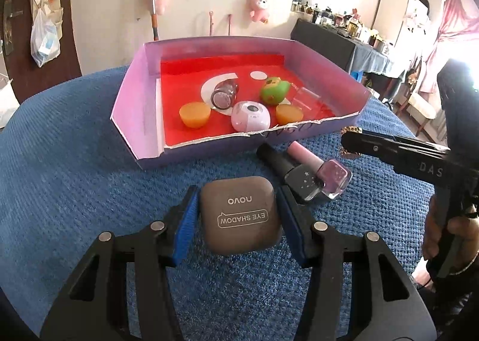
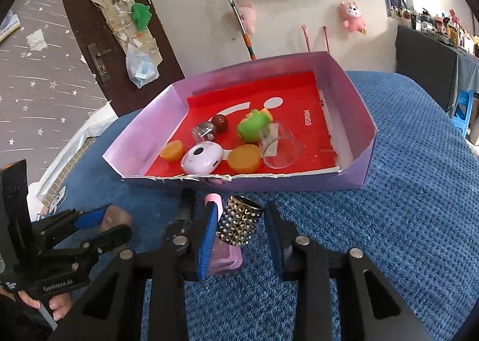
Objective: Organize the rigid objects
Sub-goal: 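Grasp the brown novo eye shadow compact with the left tool while the right tool grasps the gold studded cylinder, then lower both held items into the pink box and open both tools, then lift both tools out of the box and back away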
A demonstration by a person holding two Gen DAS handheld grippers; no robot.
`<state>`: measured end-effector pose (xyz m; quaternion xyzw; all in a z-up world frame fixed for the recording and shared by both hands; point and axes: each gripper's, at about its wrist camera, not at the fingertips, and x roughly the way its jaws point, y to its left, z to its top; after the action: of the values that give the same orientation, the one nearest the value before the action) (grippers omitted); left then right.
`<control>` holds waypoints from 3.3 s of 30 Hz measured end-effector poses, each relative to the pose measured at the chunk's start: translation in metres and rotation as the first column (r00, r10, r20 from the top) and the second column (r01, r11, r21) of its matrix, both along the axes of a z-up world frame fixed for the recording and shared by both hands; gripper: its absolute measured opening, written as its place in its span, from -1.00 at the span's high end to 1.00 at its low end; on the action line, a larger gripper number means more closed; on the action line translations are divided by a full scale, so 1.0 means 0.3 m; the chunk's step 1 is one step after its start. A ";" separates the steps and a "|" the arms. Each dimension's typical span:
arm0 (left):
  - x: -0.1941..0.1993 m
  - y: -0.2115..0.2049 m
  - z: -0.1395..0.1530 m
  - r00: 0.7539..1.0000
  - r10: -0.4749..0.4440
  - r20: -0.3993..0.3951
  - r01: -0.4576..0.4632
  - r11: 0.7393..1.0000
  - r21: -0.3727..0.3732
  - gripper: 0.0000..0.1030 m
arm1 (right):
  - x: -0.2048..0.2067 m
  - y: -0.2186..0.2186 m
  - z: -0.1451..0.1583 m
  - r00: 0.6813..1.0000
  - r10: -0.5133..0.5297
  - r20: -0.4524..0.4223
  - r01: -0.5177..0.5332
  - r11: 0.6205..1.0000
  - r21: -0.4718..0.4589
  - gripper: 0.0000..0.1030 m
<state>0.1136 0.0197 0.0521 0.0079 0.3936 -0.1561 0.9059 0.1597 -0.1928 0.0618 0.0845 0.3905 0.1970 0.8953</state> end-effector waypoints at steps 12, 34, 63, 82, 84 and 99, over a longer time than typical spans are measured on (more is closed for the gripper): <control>-0.012 -0.002 0.010 1.000 0.004 0.005 -0.004 1.000 -0.006 0.03 | -0.025 -0.021 0.005 1.000 0.002 0.002 -0.002 1.000 0.021 0.38; 0.519 -0.053 0.153 0.998 -0.009 -0.062 0.021 0.983 0.185 0.03 | 0.401 -0.070 0.183 0.998 0.028 -0.059 -0.033 0.995 -0.090 0.44; 0.706 -0.076 -0.034 0.962 0.043 -0.270 0.037 0.958 0.285 0.02 | 0.643 0.078 0.025 0.969 0.050 -0.241 -0.157 0.880 -0.448 0.41; 0.682 -0.065 0.054 0.979 0.051 -0.198 0.006 0.961 0.275 -0.24 | 0.611 0.093 0.050 0.973 0.072 -0.221 -0.166 0.882 -0.441 0.07; 0.660 -0.060 0.075 0.981 0.046 -0.190 0.005 0.966 0.260 -0.24 | 0.598 0.096 0.063 0.974 0.074 -0.214 -0.163 0.884 -0.438 0.01; 0.420 -0.038 0.262 1.000 0.006 -0.026 -0.004 0.996 0.086 -0.49 | 0.433 0.029 0.245 0.996 0.049 -0.079 -0.073 0.939 -0.335 -0.43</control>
<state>0.2397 0.0085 0.1306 0.0436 0.4117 -0.1368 0.8999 0.2895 -0.1840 0.1354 -0.0757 0.4517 0.1517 0.8759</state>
